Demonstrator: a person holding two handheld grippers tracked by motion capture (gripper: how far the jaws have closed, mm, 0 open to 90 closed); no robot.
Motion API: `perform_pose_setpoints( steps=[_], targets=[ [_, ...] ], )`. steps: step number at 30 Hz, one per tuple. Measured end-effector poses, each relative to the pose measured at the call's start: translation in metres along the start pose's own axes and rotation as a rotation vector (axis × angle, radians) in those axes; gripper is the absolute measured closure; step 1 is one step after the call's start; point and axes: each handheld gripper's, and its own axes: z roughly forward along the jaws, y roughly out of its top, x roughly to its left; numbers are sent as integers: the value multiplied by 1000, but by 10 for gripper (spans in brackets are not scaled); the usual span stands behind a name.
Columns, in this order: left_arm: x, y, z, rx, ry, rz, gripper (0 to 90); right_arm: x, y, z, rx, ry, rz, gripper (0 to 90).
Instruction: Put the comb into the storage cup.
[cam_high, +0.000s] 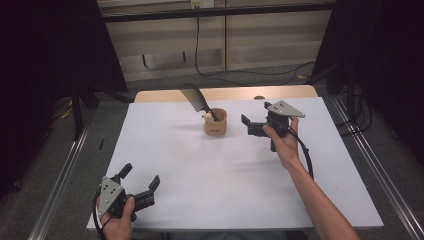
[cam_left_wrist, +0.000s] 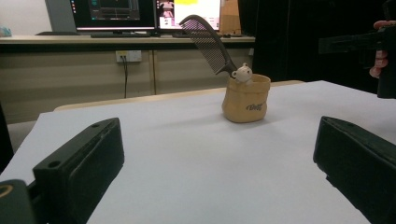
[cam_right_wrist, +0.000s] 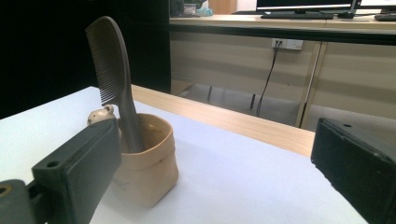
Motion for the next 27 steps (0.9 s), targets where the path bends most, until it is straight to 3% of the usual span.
perform_pose_setpoints(
  steps=[27],
  targets=[
    [-1, 0, 1, 2, 7, -4, 19, -6, -12, -34, -5, -55, -17, 10]
  ],
)
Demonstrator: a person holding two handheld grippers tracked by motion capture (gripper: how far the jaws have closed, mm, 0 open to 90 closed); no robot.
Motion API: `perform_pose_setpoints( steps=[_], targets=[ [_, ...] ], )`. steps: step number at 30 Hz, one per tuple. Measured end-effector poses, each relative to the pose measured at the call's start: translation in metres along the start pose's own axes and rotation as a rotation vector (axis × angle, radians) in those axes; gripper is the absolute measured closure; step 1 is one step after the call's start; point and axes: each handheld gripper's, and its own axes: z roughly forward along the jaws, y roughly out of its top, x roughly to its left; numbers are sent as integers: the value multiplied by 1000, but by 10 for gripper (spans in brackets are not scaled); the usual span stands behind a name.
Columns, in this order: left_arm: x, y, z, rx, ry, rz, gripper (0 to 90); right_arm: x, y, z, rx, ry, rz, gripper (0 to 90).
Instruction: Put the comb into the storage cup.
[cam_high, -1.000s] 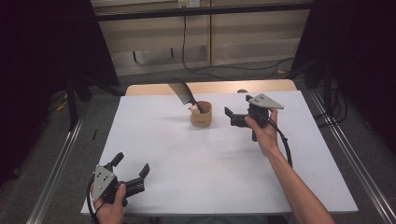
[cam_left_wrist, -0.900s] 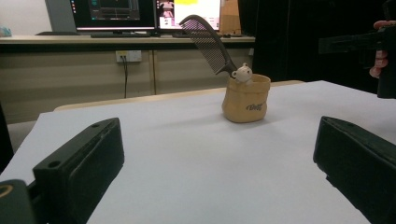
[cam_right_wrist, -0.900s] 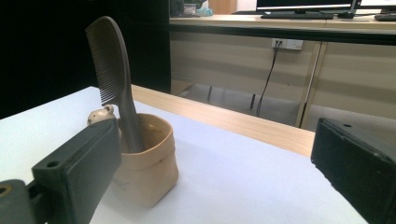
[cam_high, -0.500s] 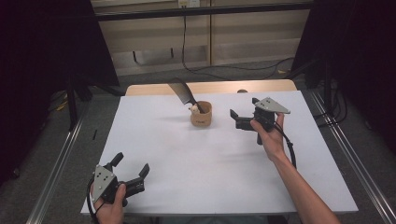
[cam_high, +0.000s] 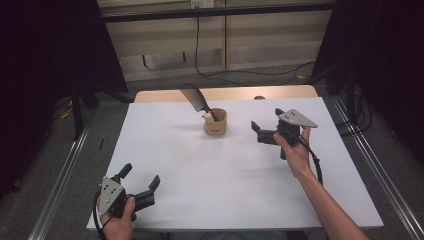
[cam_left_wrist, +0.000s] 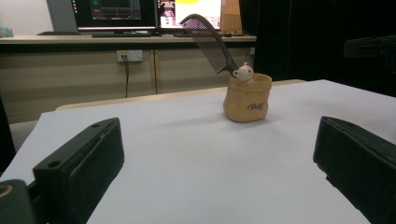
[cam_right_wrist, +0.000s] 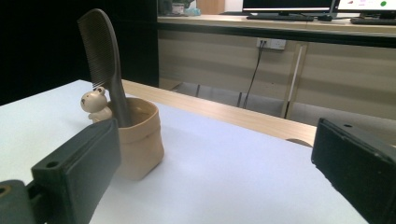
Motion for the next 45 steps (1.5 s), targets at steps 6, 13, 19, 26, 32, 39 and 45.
perform_pose_setpoints(
  steps=[6, 13, 19, 26, 32, 39, 45],
  targets=[
    [0, 0, 0, 1, 0, 5, 19, 0, -1, -7, -2, -12, 0, 5],
    [0, 0, 0, 2, -1, 2, 19, -1, -3, -17, -9, -22, -16, 6],
    [0, 0, 0, 1, -3, 8, 19, -3, -3, -27, -17, -33, -18, 1],
    [0, 1, -1, -3, 0, 6, 19, -3, -5, -39, -24, -38, -23, 0],
    [0, 1, 0, -3, 0, 6, 19, -6, -10, -51, -21, -54, -24, 0],
    [0, 0, 0, 4, 16, 7, 24, -12, -13, -68, -27, -68, -28, 0],
    [-1, 0, 0, 5, 19, 10, 24, -15, -16, -81, -27, -87, -28, 0]
  ],
)
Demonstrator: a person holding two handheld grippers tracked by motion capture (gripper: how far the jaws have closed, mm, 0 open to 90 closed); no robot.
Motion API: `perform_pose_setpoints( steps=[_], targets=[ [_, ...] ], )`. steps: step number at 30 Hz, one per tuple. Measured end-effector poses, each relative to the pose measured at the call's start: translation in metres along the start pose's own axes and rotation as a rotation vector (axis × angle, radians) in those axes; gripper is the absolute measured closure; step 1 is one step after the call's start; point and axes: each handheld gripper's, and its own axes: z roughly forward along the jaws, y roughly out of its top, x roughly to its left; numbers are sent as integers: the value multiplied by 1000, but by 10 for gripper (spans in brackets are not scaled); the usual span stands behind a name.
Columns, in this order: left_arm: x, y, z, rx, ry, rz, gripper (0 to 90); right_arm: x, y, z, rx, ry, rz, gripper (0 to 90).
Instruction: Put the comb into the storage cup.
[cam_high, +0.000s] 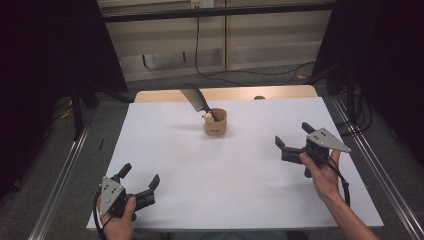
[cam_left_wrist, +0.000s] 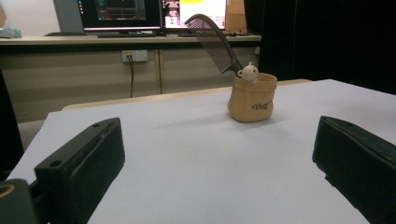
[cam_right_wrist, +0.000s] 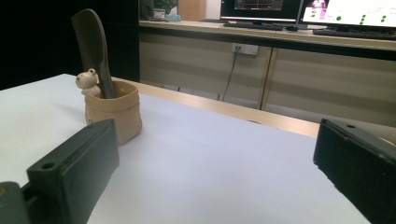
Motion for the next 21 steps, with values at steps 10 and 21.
perform_pose_setpoints(
  steps=[10, 21],
  targets=[
    [1, 0, -1, -4, 4, -4, 24, -2, -6, -19, -2, -33, -13, 1],
    [0, 0, 0, -1, 7, -10, 24, -1, -15, -39, -2, -70, -37, 1]
  ],
)
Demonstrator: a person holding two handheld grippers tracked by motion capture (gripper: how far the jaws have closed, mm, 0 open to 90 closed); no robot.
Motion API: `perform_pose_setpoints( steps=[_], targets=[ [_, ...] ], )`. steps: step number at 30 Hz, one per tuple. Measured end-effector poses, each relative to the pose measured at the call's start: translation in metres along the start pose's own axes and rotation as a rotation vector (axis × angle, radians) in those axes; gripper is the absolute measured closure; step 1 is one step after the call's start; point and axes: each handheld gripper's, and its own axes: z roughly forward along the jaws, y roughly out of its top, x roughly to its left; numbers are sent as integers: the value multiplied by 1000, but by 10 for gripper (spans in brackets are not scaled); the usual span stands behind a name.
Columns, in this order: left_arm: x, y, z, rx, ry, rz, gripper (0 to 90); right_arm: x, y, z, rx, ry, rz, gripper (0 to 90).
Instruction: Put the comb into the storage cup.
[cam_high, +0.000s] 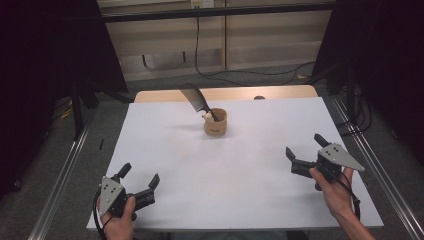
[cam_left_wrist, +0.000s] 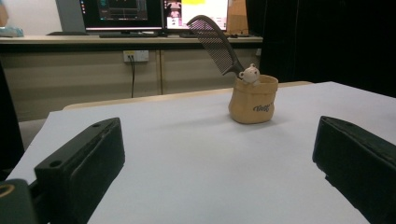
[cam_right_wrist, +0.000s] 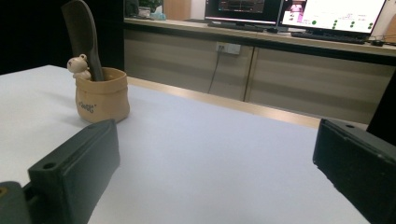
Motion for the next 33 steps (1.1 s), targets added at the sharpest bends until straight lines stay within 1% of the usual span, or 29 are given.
perform_pose_setpoints(
  steps=[2, 4, 6, 8, 11, 12, 13, 14, 16, 18, 21, 23, 25, 28, 33],
  targets=[
    [-2, 0, 0, -8, -2, -5, 23, -1, -2, -3, 5, -6, 0, 1],
    [-3, 1, 0, -8, -5, 6, 23, -1, -4, -7, 12, -10, -7, 2],
    [-2, 1, 0, 0, 0, 14, 23, -2, -6, -12, 13, -11, -1, 2],
    [-2, 1, 0, -2, 6, 9, 24, -3, -8, -16, 10, -24, 5, 2],
    [-3, 1, -1, 1, 2, 4, 24, -6, -11, -21, 12, -35, 20, 2],
    [-3, 1, -1, 5, 1, 12, 24, -6, -13, -23, 16, -38, 19, 1],
    [-4, 1, -1, 2, 0, 9, 24, -7, -14, -25, 24, -36, 25, 1],
    [-4, 1, -1, 2, 0, 11, 23, -7, -16, -27, 27, -44, 21, 1],
    [-3, 1, -1, 6, 10, 20, 23, -7, -17, -32, 27, -47, 25, 1],
    [-4, 1, -1, 3, 10, 12, 24, -7, -18, -36, 22, -53, 23, 1],
    [-4, 1, -2, -3, 15, 10, 23, -7, -19, -43, 14, -64, 18, 1],
    [-4, 1, -2, -8, 32, 15, 24, -7, -21, -48, 6, -70, 12, 1],
    [-4, 1, -3, -6, 34, 15, 23, -8, -25, -51, 10, -65, 9, 1],
    [-4, 1, -2, -1, 27, 17, 24, -8, -31, -55, 14, -74, -16, 0],
    [-4, 1, -5, 1, 33, 22, 23, -9, -37, -62, 22, -83, -9, 0]
  ],
)
